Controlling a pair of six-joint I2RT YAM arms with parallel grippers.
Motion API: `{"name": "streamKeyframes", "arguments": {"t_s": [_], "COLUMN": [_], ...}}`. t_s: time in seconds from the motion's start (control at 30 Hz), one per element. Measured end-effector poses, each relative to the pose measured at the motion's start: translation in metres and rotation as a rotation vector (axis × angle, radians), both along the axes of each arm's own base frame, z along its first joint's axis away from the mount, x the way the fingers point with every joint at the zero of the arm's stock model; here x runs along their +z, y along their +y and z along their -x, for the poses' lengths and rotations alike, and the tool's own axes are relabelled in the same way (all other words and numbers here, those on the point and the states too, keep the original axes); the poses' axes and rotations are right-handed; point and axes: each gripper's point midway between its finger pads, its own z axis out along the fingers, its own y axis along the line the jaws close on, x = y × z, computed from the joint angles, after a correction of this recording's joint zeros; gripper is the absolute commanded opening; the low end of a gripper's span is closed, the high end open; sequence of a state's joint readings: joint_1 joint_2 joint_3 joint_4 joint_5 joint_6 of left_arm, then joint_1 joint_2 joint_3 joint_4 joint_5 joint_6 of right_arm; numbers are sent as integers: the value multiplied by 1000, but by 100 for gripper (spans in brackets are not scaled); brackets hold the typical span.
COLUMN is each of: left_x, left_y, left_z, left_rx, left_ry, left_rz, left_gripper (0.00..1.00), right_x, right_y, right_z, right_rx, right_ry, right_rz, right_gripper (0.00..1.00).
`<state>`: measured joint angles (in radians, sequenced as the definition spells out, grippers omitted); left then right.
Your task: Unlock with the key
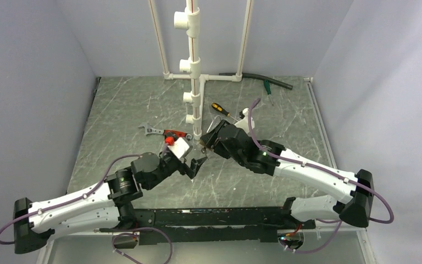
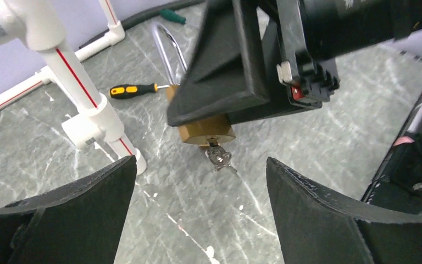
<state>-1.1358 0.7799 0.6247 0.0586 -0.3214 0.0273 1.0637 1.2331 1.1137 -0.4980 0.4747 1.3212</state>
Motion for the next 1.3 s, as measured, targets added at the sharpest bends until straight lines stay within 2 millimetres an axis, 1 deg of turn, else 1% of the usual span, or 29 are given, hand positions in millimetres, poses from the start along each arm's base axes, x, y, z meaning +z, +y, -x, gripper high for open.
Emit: {"name": "streamKeyframes", "arguments": {"t_s": [0.07, 0.13, 0.2, 0.27, 0.33, 0.43, 0.5, 0.6, 0.67, 0.73, 0.83, 0.93, 0.97, 1.1, 1.2, 1.3], "left_x": [8, 16, 17, 16, 13, 3, -4, -8, -5, -2, 2, 4, 5, 8, 8, 7], "left_y": [4, 6, 6, 5, 6, 8, 6, -7, -16, -22, -27, -27, -27, -21, -15, -16], "left_z": [4, 7, 8, 6, -3, -19, -23, -16, -13, -10, -8, -8, -9, -16, -20, -24], "left_rx": [-6, -16, -37, -52, -53, -52, -67, -144, -191, -233, -262, -267, -265, -218, -183, -175], "left_ry": [14, 33, 67, 107, 159, 243, 291, 338, 355, 359, 359, 350, 348, 320, 299, 294], "left_rz": [52, 112, 157, 197, 235, 287, 319, 351, 375, 407, 443, 471, 481, 524, 545, 546], "left_gripper": [87, 88, 88, 87, 86, 86, 84, 80, 78, 74, 69, 59, 57, 61, 64, 67], "right_x": [-3, -4, -2, 3, 11, 18, 22, 24, 24, 23, 22, 24, 25, 22, 16, 15], "right_y": [-6, -12, -17, -22, -24, -27, -27, -25, -22, -20, -19, -16, -15, -11, -6, -3], "right_z": [2, 4, 6, 8, 9, 12, 14, 14, 15, 15, 14, 13, 13, 12, 13, 10], "right_rx": [7, 13, 23, 38, 52, 76, 91, 107, 119, 123, 124, 125, 125, 131, 137, 126], "right_ry": [-16, -36, -61, -93, -132, -177, -199, -220, -225, -228, -230, -235, -237, -231, -209, -192], "right_rz": [11, 20, 17, 7, -10, -35, -49, -61, -70, -78, -84, -93, -96, -102, -102, -110], "right_gripper": [0, 0, 0, 0, 0, 0, 0, 0, 0, 0, 0, 0, 0, 0, 0, 0]}}
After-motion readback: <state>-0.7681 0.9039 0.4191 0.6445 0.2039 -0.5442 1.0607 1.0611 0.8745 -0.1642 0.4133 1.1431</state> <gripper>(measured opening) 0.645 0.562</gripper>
